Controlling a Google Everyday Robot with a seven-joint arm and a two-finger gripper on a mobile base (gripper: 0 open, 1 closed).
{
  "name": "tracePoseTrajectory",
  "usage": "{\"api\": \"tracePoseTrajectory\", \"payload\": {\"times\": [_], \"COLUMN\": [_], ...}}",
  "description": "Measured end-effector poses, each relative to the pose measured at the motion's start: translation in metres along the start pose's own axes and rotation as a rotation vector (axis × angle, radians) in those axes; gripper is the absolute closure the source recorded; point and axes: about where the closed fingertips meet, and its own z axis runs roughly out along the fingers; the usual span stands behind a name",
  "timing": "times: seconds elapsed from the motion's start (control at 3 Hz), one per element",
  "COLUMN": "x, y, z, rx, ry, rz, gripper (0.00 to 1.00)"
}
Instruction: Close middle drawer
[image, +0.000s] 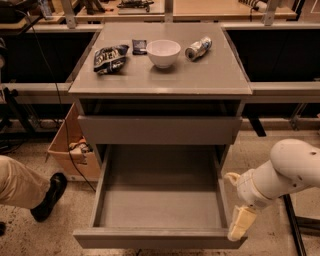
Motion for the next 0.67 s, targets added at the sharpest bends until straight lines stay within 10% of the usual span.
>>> {"api": "tracePoseTrajectory", "payload": {"times": [0.67], "x": [0.012], "y": [-0.004], "z": [0.071], "rx": [-0.04], "ry": [-0.079], "rz": [0.043], "gripper": [0.0]}}
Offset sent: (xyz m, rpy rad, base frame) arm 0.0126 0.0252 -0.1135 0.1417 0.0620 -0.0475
